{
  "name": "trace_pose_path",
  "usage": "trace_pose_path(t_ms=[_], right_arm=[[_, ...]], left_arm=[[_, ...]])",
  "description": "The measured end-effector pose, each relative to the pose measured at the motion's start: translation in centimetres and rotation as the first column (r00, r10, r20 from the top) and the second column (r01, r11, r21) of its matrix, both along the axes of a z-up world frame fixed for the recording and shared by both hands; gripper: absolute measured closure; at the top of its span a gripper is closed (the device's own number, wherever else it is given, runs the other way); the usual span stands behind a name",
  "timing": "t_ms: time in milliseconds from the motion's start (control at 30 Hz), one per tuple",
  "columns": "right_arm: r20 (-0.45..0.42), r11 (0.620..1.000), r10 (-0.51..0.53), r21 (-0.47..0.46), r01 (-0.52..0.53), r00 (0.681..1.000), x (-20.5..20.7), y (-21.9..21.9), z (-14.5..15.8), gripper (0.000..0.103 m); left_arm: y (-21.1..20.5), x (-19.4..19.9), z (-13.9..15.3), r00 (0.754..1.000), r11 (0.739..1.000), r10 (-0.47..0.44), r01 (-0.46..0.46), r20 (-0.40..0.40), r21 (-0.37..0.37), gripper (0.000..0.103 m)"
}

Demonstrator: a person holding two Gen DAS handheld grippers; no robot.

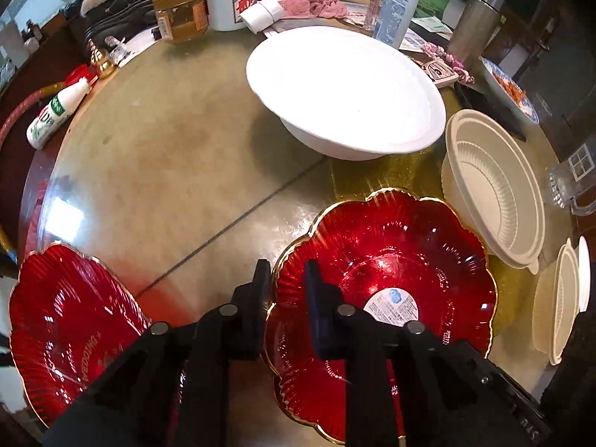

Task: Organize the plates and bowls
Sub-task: 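Open both grippers and grasp the rim of the smaller stickered red plate, then lift the stickered red plate with both grippers over the wedding plate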

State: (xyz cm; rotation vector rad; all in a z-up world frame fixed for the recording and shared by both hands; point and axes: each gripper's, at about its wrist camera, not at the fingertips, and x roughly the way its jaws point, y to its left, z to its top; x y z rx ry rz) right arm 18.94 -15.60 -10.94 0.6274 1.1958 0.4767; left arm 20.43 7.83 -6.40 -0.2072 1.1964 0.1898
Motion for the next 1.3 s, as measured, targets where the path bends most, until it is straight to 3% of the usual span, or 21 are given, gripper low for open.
trace_pose_path(t_ms=[100, 367, 733, 1300], right_arm=[[0.023, 0.999, -0.003, -0.045, 0.004, 1.000, -0.2, 0.0, 0.4, 0.091], [0.085, 0.999, 0.017, -0.053, -0.013, 0.996, -1.0, 0.2, 1.6, 0.092], [0.162, 0.993, 0.100, -0.075, -0.088, 0.982, -3.0, 2.7, 3.8, 0.092], [0.298, 0.953, 0.286, -0.185, -0.239, 0.911, -7.4, 12.3, 8.8, 0.092]], left_arm=[[-0.4, -0.6, 0.7, 1.000, 1.000, -0.013, 0.013, 0.027, 0.013, 0.091], [-0.2, -3.2, 3.6, 0.993, 0.999, -0.016, 0.012, 0.113, 0.037, 0.091], [2.4, -7.8, 6.1, 0.977, 1.000, 0.023, -0.026, 0.214, 0.011, 0.091], [10.8, -15.7, 8.2, 0.925, 0.981, 0.194, -0.178, 0.328, -0.078, 0.091]])
